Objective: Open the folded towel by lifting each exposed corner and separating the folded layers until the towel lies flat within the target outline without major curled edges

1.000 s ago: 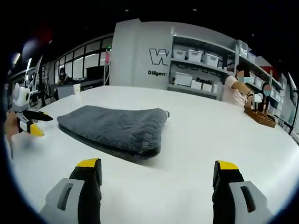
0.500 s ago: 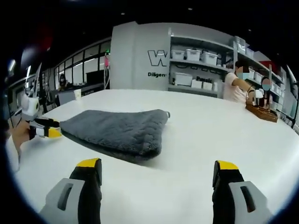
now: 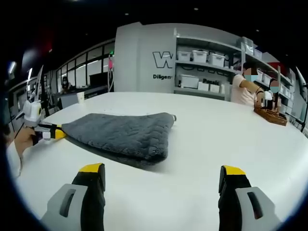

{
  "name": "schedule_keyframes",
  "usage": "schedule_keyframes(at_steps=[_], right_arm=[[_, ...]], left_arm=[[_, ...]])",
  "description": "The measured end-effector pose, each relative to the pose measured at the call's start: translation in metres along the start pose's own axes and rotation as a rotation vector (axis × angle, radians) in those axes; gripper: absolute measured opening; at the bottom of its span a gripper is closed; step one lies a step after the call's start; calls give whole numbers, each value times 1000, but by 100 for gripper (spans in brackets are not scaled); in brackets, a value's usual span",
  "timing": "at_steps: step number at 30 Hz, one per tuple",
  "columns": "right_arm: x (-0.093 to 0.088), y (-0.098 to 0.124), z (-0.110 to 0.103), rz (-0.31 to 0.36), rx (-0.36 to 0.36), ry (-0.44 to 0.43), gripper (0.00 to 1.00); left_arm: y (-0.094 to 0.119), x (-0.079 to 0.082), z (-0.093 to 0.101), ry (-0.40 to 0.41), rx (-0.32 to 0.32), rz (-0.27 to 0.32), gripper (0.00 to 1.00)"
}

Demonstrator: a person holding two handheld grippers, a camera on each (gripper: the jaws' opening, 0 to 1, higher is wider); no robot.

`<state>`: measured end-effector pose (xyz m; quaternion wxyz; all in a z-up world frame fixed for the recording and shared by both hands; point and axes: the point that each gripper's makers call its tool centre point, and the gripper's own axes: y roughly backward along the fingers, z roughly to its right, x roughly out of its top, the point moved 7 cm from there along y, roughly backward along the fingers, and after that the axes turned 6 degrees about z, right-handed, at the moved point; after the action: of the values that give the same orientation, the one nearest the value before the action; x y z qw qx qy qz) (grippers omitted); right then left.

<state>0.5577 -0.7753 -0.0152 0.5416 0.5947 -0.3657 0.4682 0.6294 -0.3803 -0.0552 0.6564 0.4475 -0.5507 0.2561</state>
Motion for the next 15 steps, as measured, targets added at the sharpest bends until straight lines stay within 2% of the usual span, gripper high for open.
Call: schedule_keyframes(at_steps=[8, 15], right_arm=[[0, 0, -1, -2, 8, 1, 98], [0, 0, -2, -1, 12, 7, 98]], left_arm=[[3, 1, 1, -32, 5, -14, 5], [9, 0, 0, -19, 3, -24, 4]])
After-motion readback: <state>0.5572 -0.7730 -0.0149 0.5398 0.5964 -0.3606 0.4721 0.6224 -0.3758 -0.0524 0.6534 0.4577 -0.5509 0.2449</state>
